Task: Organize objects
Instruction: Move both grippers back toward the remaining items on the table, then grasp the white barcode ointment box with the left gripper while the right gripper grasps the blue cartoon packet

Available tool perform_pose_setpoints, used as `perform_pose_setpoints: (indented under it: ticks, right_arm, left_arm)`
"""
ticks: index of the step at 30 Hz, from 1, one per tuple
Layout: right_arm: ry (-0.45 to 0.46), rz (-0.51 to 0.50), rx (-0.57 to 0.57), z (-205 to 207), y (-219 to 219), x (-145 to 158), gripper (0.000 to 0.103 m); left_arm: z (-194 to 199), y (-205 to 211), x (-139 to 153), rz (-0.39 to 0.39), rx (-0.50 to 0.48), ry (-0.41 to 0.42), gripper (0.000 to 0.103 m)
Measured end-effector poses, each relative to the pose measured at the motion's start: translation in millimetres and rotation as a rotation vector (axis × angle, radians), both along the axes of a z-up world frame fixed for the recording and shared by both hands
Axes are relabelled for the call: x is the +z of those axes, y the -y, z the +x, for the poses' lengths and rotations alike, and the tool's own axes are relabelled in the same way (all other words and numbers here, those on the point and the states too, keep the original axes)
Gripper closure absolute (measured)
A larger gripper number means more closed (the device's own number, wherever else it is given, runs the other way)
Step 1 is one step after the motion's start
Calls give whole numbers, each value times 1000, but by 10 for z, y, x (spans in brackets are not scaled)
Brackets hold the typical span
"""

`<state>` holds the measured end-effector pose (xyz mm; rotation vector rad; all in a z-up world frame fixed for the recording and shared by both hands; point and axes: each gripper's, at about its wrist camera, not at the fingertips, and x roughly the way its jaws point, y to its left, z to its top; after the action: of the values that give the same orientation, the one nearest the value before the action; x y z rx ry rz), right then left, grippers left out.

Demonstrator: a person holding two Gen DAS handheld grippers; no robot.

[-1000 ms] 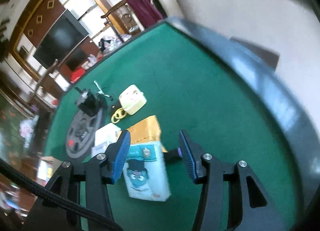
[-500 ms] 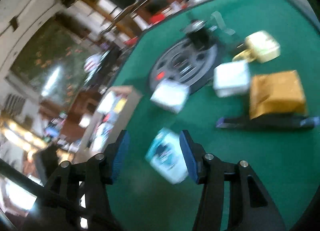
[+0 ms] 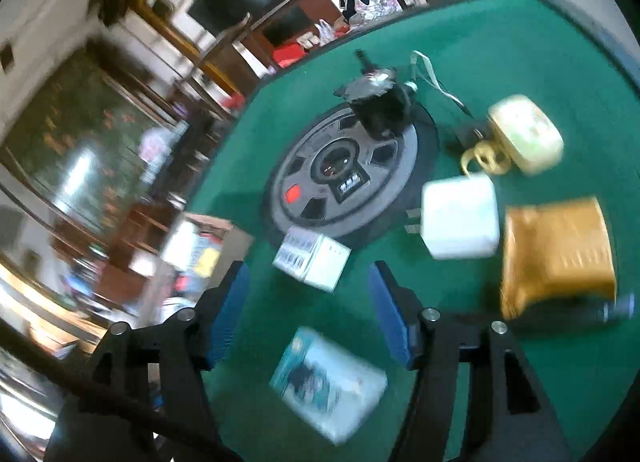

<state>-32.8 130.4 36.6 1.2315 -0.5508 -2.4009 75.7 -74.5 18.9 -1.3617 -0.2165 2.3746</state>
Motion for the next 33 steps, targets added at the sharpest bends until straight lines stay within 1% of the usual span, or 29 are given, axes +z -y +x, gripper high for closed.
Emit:
perform_pose_setpoints:
  ticks: [2,3,5,6,8,9,10,11,13,14,16,17,20,22,24,27,29,30,31,33]
  right_arm:
    - [0,41,-18,-188,130,-36,42]
    - [20,26,-13,-242,150,-81,42]
    - [96,-55,32,-367,206,-211,42]
    - [131,-103,79,-378,252,-270,42]
    - [157,-225,226,-276,354,-293,42]
    - [162,-301,312,-187,403,-275,42]
    - [156,-352,380,-83,431,-230,42]
    - [137,-359,403,-6,427,-185,42]
    - [91,-323,377,138,331,-87,42]
    - [68,-301,339,198,234,-60,42]
    - [40,-270,273,259,80,-69,42]
    - [37,-271,235,280,-9,-102,42]
    - [81,-337,138,290,-305,-282,42]
    - [91,-361,105,183,-375,-282,42]
    - [87,-398,87,202,-475,-280,42]
    - [82,-422,74,171,-459,-268,38]
    - [85,-428,70,182,-467,-272,38]
    - [88,-431,70,176,-470,-280,38]
    - [89,-429,69,164,-437,-295,38]
    - [89,-416,69,149,-406,-307,38]
  left_arm:
    - [7,46,6,3,11,3,48]
    - [9,72,15,2,17,1,48]
    - [0,114,34,0,29,-5,48]
    - [-9,154,53,4,37,-11,48]
    - [-28,207,71,11,47,-24,48]
    - [-42,223,69,10,51,-27,48]
    - [-66,234,63,8,55,-24,48]
    - [-88,231,57,9,54,-21,48]
    - [-139,200,45,-1,51,-23,48]
    - [-170,173,43,-16,49,-33,48]
    - [-258,88,54,-66,48,-75,48]
    - [-317,35,65,-94,46,-101,48]
    - [-526,-173,102,-186,-2,-182,48]
    - [-643,-296,117,-232,-55,-220,48]
    - [-767,-406,127,-263,-115,-251,48]
    - [-979,-501,97,-298,-203,-264,48]
    - [-1122,-541,29,-331,-263,-242,48]
    - [-1167,-552,-11,-348,-277,-224,48]
    - [-1186,-562,-17,-373,-278,-253,48]
    - [-1227,-587,-23,-377,-300,-240,46]
